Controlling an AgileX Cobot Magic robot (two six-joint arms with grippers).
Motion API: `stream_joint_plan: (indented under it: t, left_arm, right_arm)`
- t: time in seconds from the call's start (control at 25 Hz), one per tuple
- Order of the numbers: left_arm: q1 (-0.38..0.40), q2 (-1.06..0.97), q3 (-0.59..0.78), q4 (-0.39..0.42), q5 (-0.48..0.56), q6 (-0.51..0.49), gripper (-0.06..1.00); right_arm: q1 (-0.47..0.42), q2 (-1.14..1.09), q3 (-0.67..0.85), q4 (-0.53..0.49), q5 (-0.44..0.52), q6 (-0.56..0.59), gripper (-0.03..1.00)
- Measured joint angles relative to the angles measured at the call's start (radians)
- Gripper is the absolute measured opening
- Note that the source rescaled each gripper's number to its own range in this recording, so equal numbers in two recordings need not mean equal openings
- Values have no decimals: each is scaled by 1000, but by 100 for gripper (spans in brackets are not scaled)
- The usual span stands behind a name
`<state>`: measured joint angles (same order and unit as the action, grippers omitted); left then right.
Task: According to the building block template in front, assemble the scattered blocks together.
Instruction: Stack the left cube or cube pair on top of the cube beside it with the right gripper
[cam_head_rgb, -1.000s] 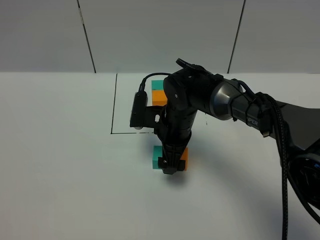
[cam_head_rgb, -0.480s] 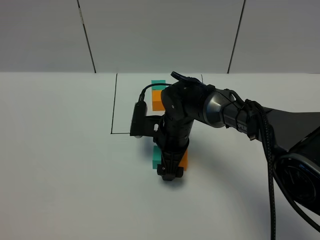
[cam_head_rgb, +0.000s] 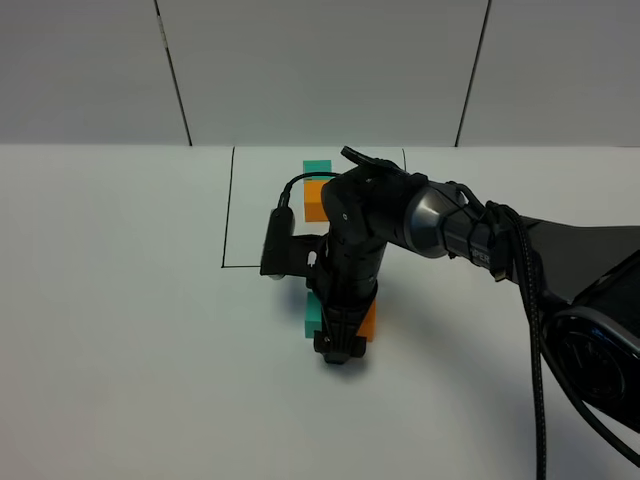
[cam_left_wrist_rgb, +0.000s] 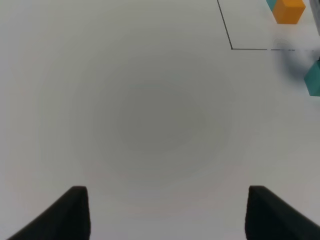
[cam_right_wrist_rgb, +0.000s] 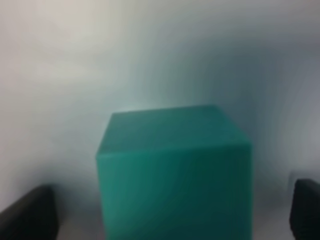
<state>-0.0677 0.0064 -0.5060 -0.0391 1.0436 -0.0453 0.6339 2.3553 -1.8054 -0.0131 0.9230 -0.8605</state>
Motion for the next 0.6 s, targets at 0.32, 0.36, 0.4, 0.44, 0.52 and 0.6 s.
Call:
stream_joint_plan:
  t: [0.32,0.36,0.4,0.44,0.52,0.6]
  left_arm:
    - [0,0,0,0,0,0,40]
    - [0,0,0,0,0,0,40]
    - [0,0,0,0,0,0,40]
    - [0,0,0,0,0,0,40]
    - [0,0,0,0,0,-1,40]
    - [0,0,0,0,0,-1,40]
  right_arm:
    - [0,8,-6,13,24,25,68]
    - [0,8,-6,13,27,25,63]
    - [0,9,-6,13,32,26,57]
    - [0,8,-6,13,36,27,52]
    - [0,9,-6,24,46,27,37]
    - [1,9,-6,24,45,34,20]
